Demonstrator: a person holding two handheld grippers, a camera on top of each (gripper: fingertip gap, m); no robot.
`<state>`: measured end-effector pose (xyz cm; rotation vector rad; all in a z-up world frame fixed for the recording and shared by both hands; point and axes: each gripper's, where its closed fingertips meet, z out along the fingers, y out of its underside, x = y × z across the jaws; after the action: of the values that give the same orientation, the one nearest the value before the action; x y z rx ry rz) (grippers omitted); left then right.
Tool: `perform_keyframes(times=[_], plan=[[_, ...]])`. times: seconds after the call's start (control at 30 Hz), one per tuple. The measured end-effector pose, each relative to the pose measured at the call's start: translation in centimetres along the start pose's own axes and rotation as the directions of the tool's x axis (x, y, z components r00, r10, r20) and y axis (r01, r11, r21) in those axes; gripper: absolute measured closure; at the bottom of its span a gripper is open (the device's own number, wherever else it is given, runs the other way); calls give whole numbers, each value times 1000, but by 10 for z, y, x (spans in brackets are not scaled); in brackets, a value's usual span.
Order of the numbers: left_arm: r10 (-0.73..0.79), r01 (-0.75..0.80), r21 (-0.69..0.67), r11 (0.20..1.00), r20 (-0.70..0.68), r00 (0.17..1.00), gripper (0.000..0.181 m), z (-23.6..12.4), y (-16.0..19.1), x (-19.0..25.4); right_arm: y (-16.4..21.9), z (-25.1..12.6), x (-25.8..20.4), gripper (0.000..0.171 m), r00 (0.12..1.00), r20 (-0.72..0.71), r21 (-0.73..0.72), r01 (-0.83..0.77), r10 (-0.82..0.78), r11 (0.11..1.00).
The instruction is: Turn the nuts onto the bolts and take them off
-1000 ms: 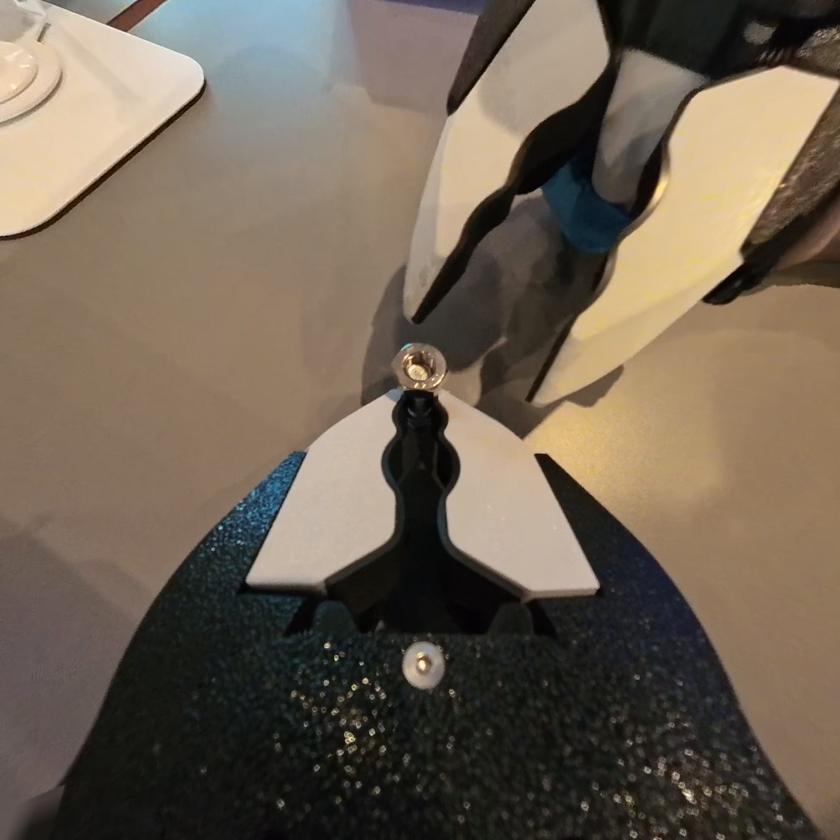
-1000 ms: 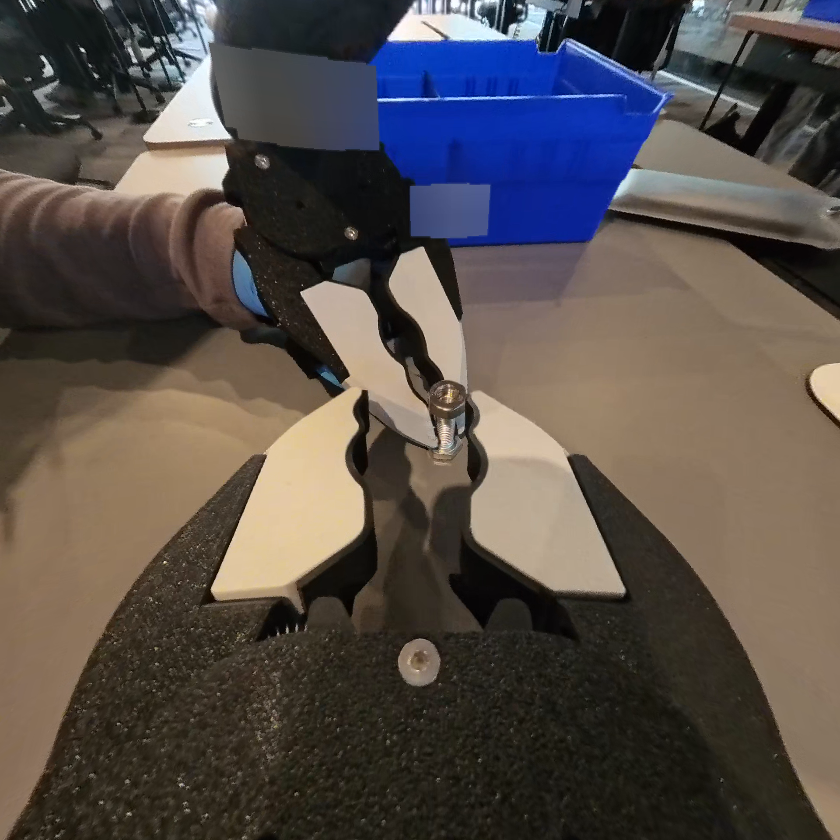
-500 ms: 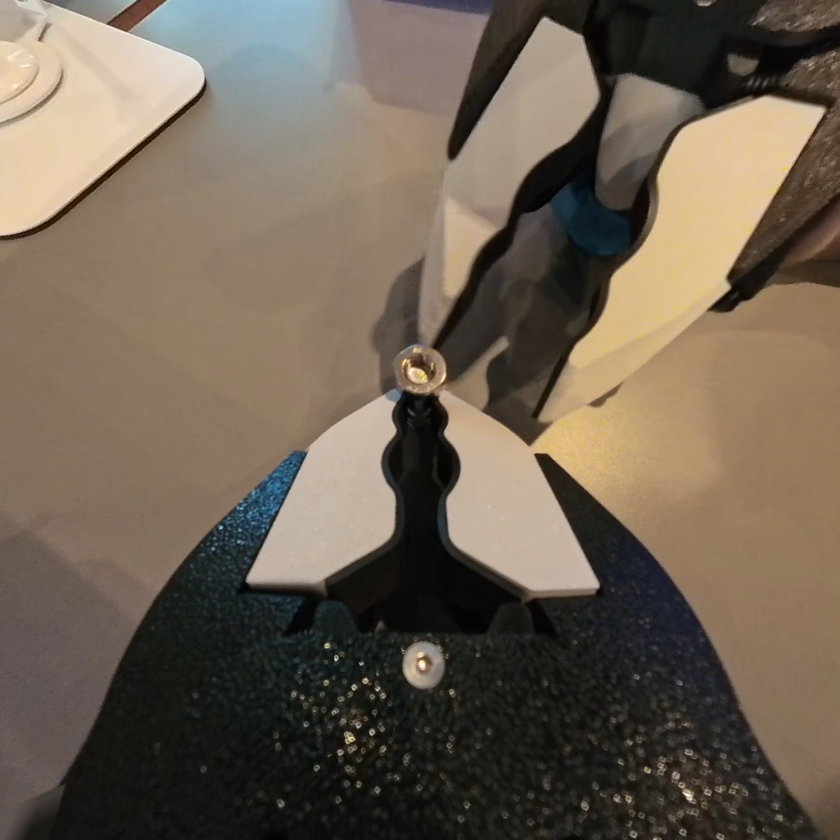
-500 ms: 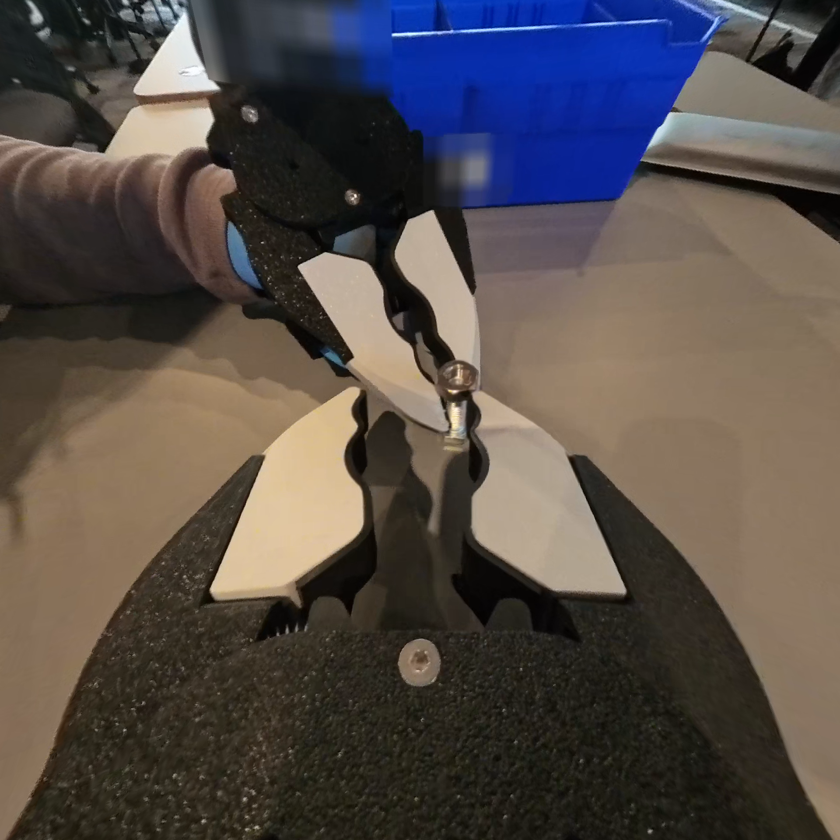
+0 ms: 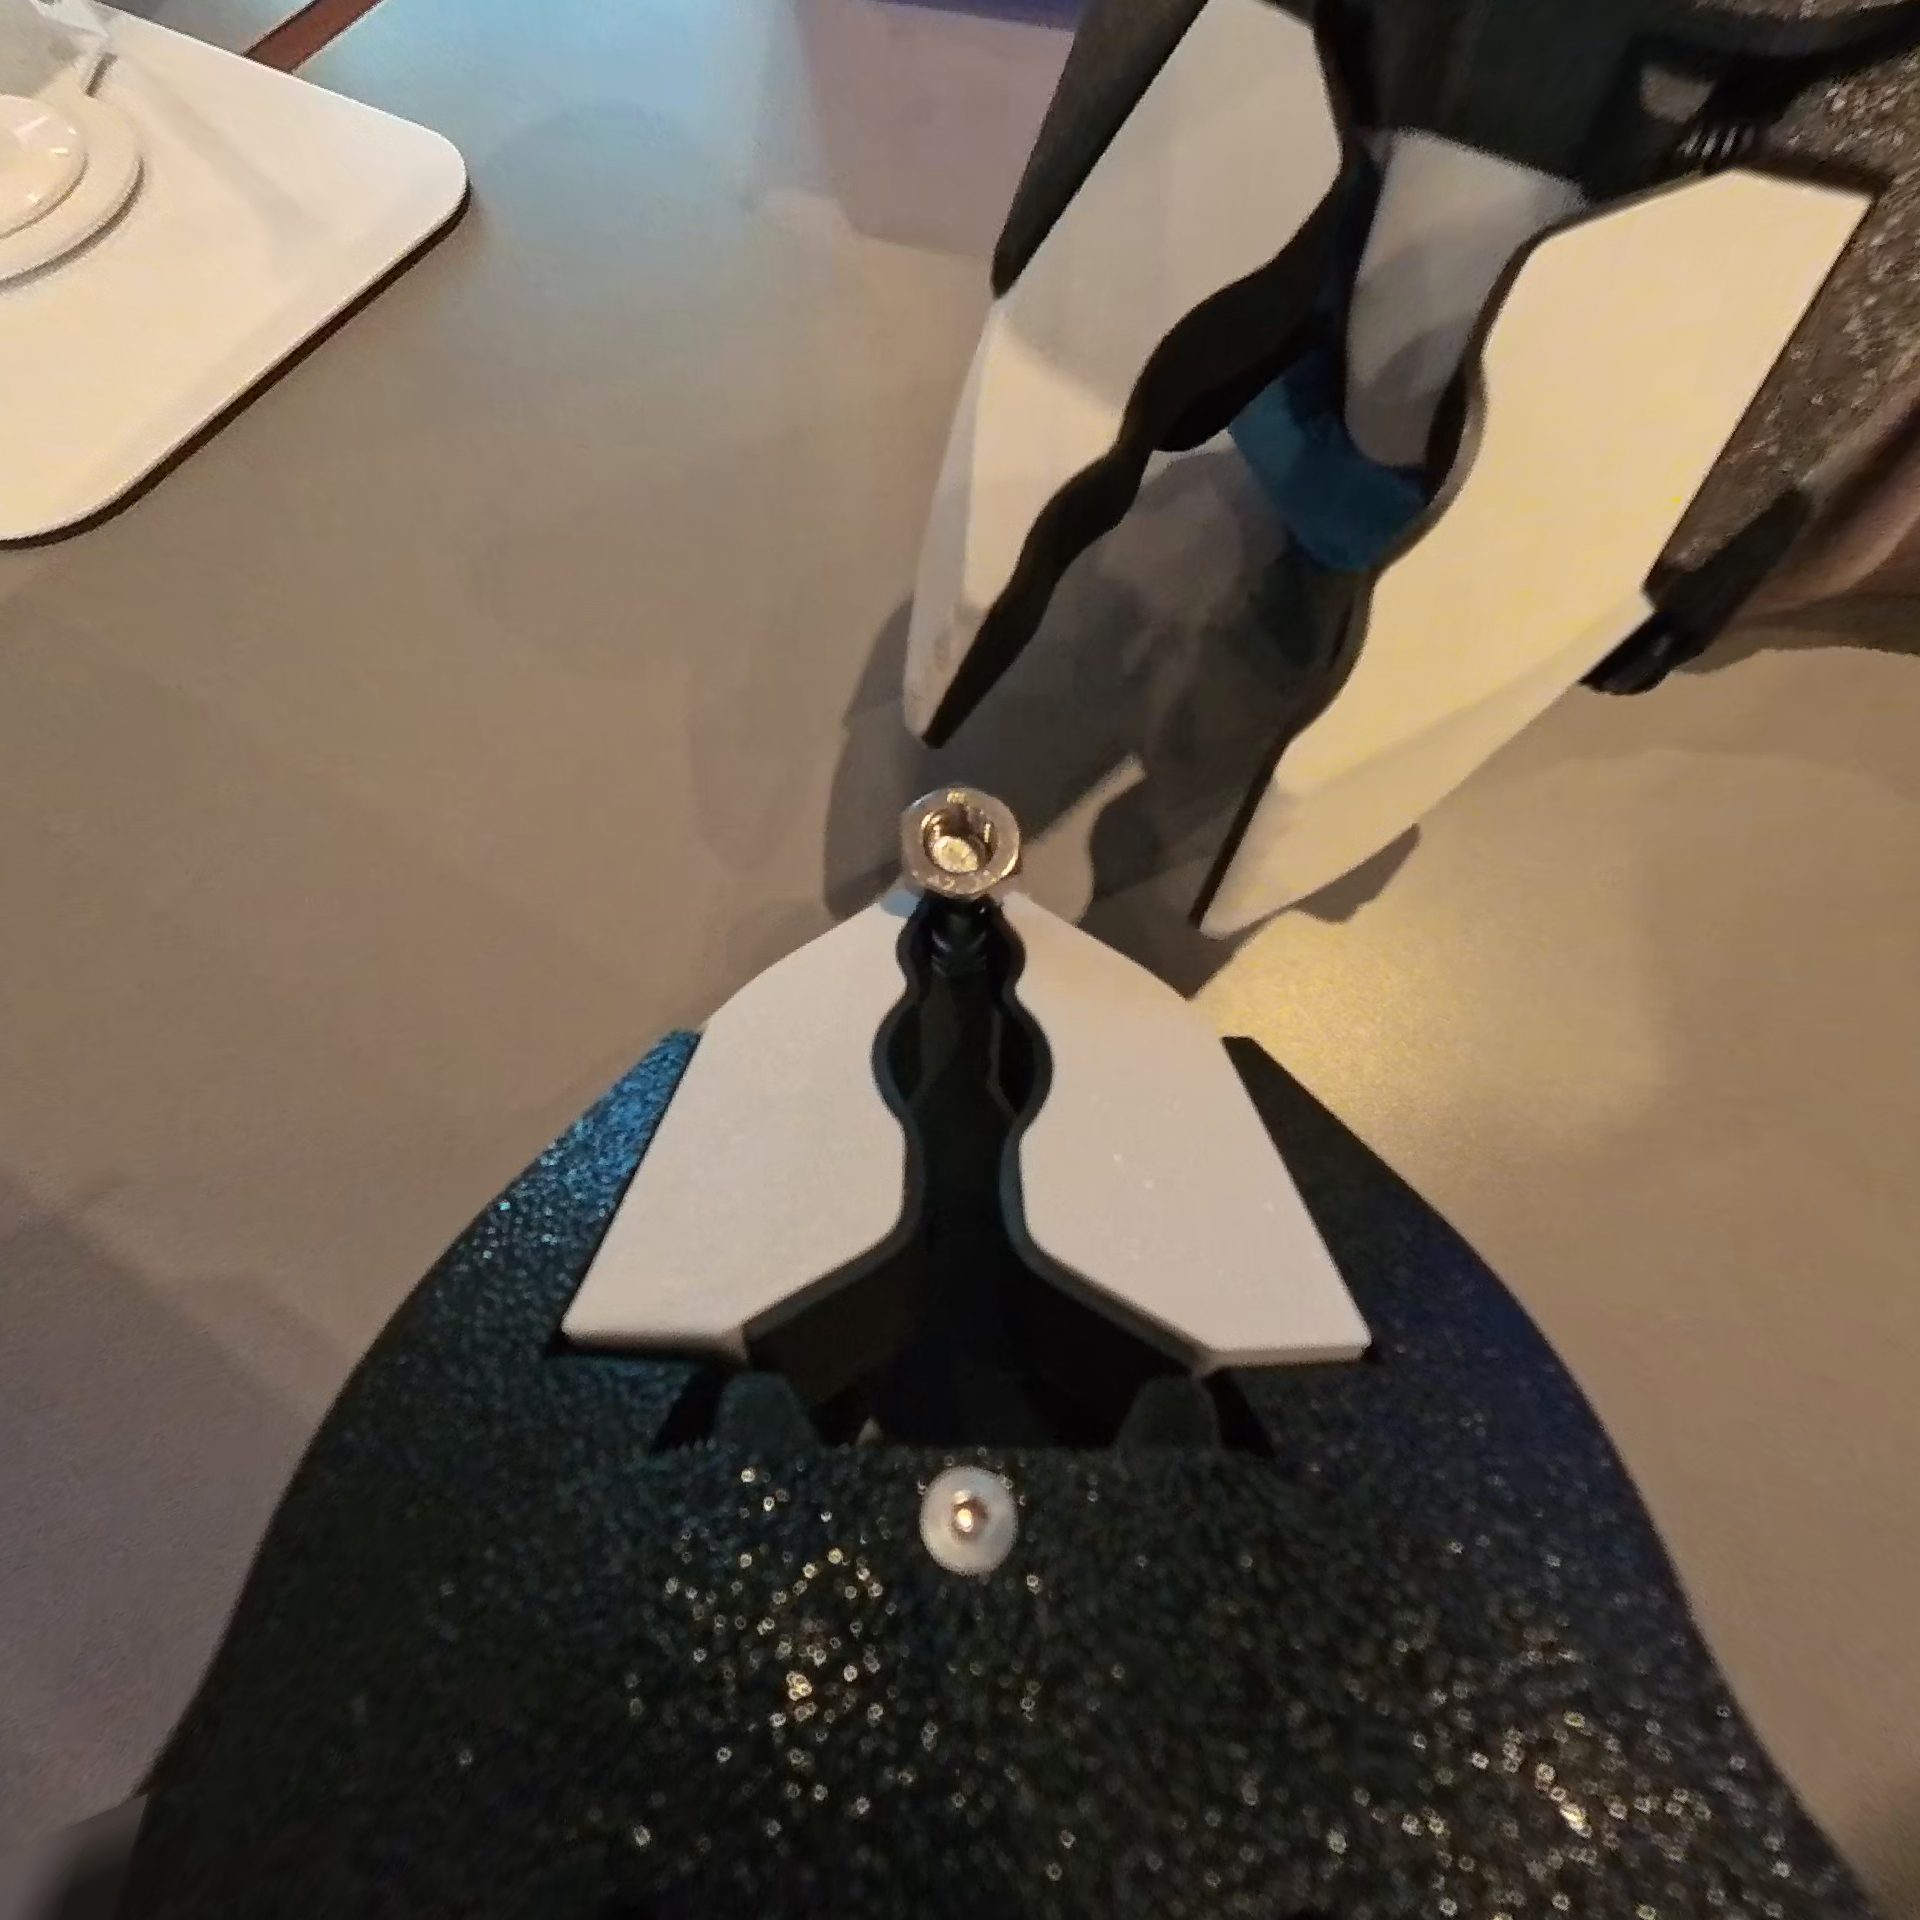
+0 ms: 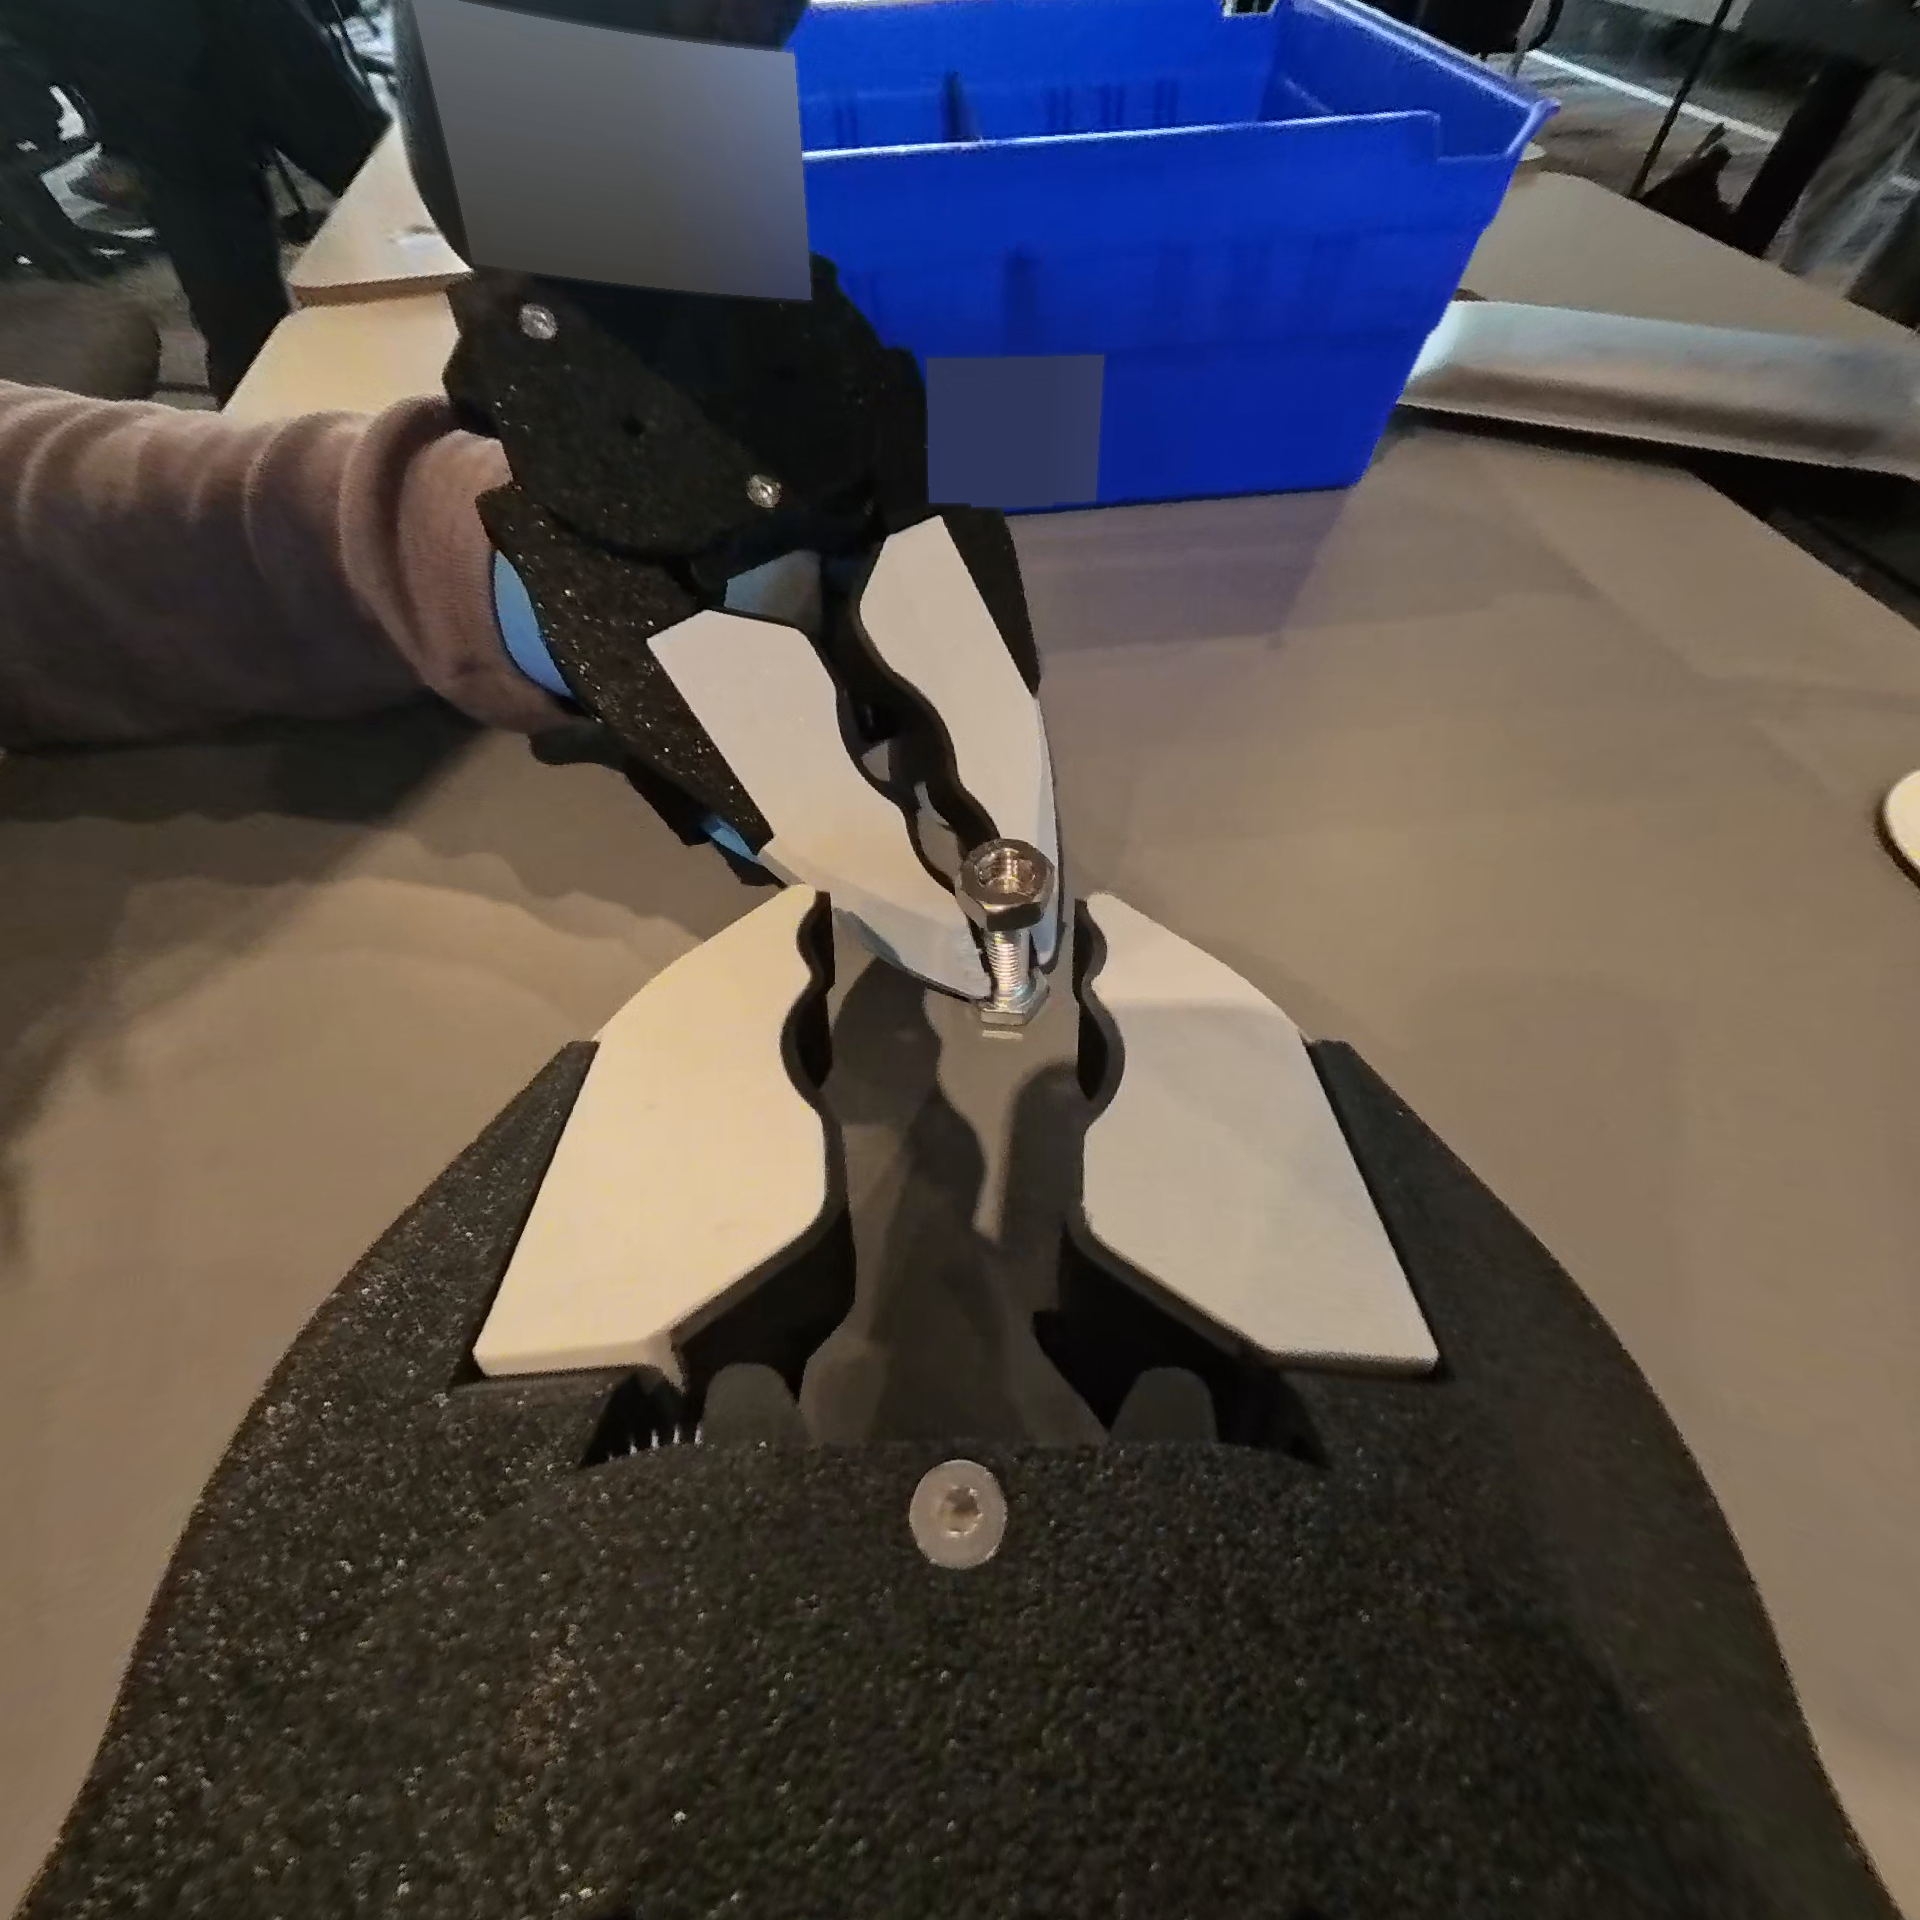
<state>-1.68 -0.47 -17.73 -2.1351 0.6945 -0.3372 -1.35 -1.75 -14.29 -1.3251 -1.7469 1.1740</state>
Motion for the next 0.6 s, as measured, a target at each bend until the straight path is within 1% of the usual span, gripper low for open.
perform_keyframes(times=[0.13, 0.2, 0.23, 0.27, 0.37, 0.43, 0.5, 0.6], plan=[[0, 0, 0, 1000, 0, 1000, 172, 0, 0, 0, -1, 3, -3, 128, 1000, 19, -1, 6, -6, 1000], [0, 0, 0, 1000, 0, 1000, 172, 0, 0, 0, 1, 1, -7, 134, 999, 44, -8, -3, 3, 1000], [0, 0, 0, 1000, 0, 1000, 172, 0, 0, 0, 1, -1, -11, 142, 997, 81, -5, -17, 18, 1000], [0, 0, 0, 1000, 0, 1000, 172, 0, 0, 0, 0, -3, -13, 143, 994, 103, 4, -41, 41, 999], [0, 0, 0, 1000, 0, 1000, 172, 0, 0, 0, -5, -7, -6, 136, 994, 85, 45, -80, 76, 996], [0, 0, 0, 1000, 0, 1000, 172, 0, 0, 0, -6, -6, -1, 133, 996, 52, 53, -73, 70, 996], [0, 0, 0, 1000, 0, 1000, 172, 0, 0, 0, -5, -2, 0, 130, 999, 27, 40, -46, 45, 998], [0, 0, 0, 1000, 0, 1000, 172, 0, 0, 0, 1, 4, -3, 127, 1000, 27, -18, -10, 10, 1000]])
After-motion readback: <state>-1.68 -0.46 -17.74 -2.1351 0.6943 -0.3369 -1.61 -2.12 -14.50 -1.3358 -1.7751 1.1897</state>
